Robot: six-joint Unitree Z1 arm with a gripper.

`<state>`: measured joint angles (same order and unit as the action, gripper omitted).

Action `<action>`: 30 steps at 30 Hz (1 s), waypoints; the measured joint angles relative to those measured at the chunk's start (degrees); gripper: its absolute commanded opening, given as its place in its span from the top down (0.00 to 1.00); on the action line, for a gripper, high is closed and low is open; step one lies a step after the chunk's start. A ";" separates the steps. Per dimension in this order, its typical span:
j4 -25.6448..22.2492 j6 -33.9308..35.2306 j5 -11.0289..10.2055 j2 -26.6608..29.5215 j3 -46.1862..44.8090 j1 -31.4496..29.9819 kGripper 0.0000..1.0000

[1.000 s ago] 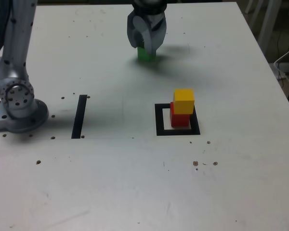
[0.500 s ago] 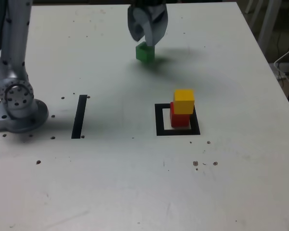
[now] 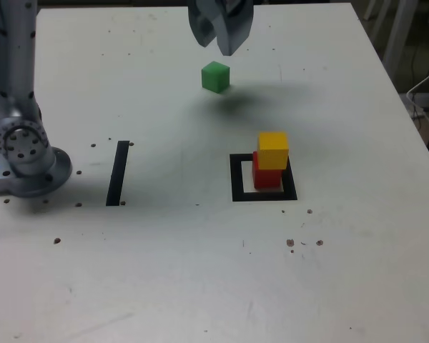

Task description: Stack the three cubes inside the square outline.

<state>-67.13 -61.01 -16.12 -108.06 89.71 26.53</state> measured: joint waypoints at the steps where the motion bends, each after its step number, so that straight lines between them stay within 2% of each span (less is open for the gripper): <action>1: 0.00 -0.06 -0.25 0.00 -0.23 0.24 0.02; 9: 1.20 -1.69 -0.52 -0.56 -2.17 2.15 0.01; 20: 6.79 -2.53 -0.99 -2.10 -5.02 5.86 0.01; 30: 7.14 -2.53 -0.20 -3.56 -7.57 7.79 0.04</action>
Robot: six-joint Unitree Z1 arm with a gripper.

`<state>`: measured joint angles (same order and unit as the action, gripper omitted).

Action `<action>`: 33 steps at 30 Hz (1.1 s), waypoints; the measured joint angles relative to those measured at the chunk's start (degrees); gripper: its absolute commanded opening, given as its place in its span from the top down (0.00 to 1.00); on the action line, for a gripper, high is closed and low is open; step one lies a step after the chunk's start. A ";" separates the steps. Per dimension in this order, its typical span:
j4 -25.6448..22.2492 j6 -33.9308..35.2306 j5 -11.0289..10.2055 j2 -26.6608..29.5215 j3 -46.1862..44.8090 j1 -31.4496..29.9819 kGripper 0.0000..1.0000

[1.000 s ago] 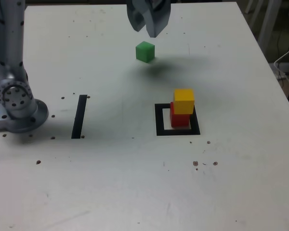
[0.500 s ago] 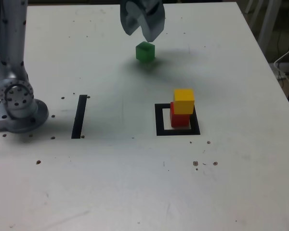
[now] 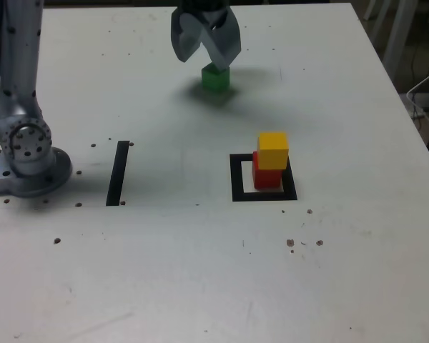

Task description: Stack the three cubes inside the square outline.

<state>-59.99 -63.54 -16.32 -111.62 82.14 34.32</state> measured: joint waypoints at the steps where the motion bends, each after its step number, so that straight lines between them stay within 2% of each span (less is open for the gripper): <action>1: 0.00 0.00 0.00 -0.10 -0.16 0.00 0.04; 21: 0.72 0.00 0.07 -2.34 -0.91 -0.89 0.09; 33: 2.05 -0.71 -0.31 -2.40 -0.86 -0.92 0.17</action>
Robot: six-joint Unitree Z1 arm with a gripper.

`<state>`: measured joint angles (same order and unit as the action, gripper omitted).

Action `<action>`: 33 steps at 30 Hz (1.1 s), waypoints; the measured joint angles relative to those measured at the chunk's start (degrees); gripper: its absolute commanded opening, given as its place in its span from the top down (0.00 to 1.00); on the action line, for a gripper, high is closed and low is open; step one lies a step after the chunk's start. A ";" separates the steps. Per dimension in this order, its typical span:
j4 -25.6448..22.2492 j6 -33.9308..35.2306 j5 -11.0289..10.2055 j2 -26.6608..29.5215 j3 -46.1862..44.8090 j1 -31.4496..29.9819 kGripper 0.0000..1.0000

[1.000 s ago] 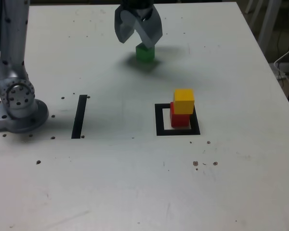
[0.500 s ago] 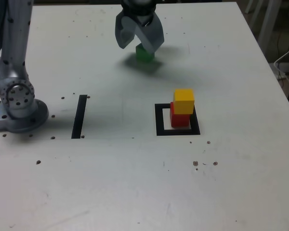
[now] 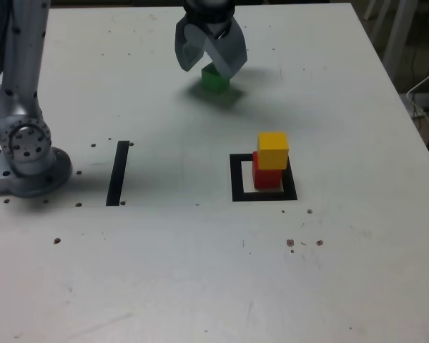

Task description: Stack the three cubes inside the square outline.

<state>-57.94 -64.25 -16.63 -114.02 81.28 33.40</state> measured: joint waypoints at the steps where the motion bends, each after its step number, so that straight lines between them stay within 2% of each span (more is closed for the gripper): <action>1: 0.04 -0.24 -0.01 -0.03 0.00 -0.01 0.17; 10: 0.04 -2.99 0.98 -0.45 -0.36 -0.06 0.17; 14: 0.05 -3.88 1.80 -0.97 -0.27 0.09 0.22; 20: 0.96 -3.95 3.07 -1.44 0.22 0.19 0.38; 28: 3.02 -0.13 3.13 -1.98 0.69 0.58 0.63; 33: 3.36 3.01 3.13 -2.02 0.74 1.07 0.70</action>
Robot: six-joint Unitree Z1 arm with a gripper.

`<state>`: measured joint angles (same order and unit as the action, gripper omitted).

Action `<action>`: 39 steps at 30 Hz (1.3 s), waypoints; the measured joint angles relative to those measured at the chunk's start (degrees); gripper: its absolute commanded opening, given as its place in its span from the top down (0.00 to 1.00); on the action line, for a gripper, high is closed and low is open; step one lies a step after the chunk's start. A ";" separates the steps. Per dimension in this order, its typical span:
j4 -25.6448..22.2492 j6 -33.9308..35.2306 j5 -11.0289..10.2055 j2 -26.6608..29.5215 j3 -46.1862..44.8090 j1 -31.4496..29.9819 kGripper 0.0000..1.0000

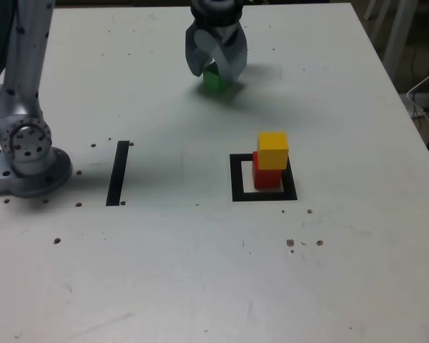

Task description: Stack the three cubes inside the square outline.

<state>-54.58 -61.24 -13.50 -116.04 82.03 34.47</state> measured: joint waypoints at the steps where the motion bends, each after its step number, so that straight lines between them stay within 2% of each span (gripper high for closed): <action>1: -0.01 0.27 0.00 -0.01 0.00 0.01 0.70; 13: -1.22 0.97 0.86 -0.22 0.32 0.02 0.87; 22: -1.76 3.26 1.98 0.11 1.72 -0.50 0.88; 27: -3.08 4.80 1.93 3.92 3.38 -2.76 0.88; 32: -7.73 8.82 1.44 6.26 6.87 -6.40 0.88; 37: -17.20 13.39 0.21 7.03 12.69 -10.97 0.88; 39: -21.83 15.40 -0.94 7.06 15.01 -12.90 0.88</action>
<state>-76.41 -45.84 -14.44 -108.98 97.04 21.58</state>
